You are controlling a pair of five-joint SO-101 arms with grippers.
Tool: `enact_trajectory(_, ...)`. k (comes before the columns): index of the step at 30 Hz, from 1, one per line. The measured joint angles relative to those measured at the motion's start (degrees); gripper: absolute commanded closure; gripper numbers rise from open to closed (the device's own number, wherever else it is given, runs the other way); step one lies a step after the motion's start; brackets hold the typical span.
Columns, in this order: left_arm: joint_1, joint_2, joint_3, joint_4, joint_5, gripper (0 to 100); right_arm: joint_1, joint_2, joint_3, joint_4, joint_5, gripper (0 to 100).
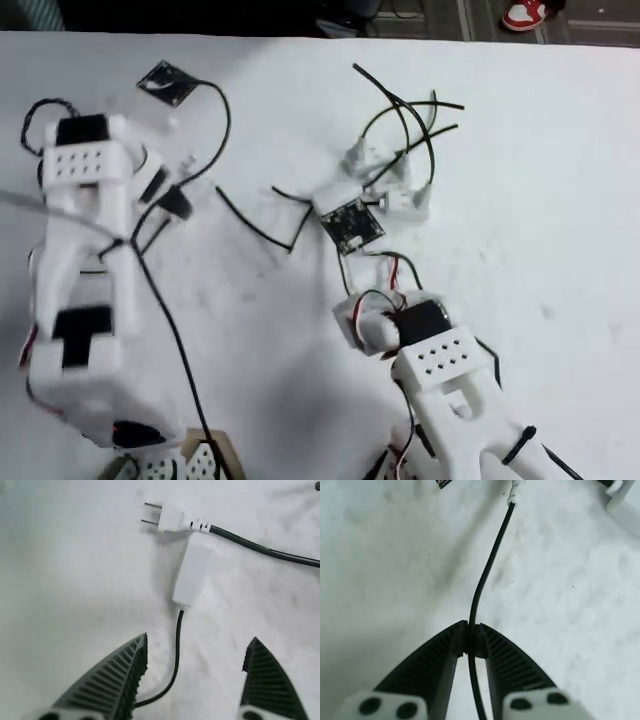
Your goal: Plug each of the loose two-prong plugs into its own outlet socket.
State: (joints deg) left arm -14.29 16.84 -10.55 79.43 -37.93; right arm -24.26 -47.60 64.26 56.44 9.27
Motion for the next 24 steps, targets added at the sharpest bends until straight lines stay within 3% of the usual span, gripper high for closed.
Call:
enact_trajectory(8,0.7,21.27,-19.43,0.0,-0.62,70,0.0,0.0,0.0,0.0,0.0,98.1)
enact_trajectory(12,2.37,28.31,-24.79,2.11,-0.62,78,0.0,0.0,0.0,0.0,0.0,98.1)
enact_trajectory(18,5.45,32.0,-30.95,9.05,-0.62,92,2.55,0.0,0.18,-0.88,0.0,98.1)
enact_trajectory(24,5.63,32.0,-40.7,21.1,-0.62,98,3.16,0.0,0.18,-0.97,0.0,98.1)
